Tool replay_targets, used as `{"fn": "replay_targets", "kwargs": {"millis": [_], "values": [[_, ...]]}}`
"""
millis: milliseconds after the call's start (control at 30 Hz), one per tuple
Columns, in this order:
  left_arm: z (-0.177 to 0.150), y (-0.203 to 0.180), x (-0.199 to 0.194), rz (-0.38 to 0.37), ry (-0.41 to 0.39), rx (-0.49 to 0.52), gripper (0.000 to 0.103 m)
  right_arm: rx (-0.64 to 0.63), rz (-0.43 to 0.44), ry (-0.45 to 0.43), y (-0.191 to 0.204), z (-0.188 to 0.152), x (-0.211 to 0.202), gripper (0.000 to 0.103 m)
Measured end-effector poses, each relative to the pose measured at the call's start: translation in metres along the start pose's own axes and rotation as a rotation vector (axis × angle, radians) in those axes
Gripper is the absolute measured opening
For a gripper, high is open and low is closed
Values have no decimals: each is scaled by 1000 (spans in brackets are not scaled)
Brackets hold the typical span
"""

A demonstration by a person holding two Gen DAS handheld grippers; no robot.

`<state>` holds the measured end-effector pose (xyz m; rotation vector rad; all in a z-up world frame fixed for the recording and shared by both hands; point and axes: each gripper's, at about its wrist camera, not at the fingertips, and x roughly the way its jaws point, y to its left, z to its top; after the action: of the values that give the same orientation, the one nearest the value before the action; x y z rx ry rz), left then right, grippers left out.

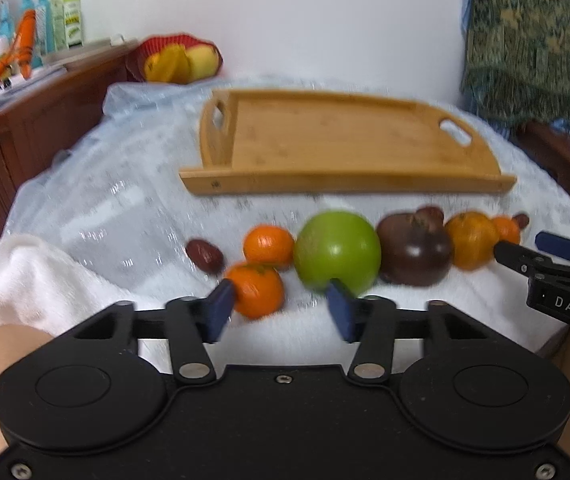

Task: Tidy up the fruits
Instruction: 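Close the left gripper on the green apple while the right gripper grasps a mandarin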

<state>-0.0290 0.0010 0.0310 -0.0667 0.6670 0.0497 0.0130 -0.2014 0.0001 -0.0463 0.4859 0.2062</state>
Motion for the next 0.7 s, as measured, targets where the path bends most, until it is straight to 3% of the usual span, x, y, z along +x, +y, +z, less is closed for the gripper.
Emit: {"fn": "replay_targets", "kwargs": {"millis": [167,233,500,700], "values": [[7,-3,-9,-66,-47,3,40,-17,-2,0,-1,4,3,52],[8,-5,-5,-77,-39,0,40,-17,-4,5,-3,5,5,50],[13,-5,14,-140,-8,-38,46,-2,26,74,-17,4,15,47],[14,-7,30,-157,2,-63,53,-25,47,79,-14,5,21,48]]}}
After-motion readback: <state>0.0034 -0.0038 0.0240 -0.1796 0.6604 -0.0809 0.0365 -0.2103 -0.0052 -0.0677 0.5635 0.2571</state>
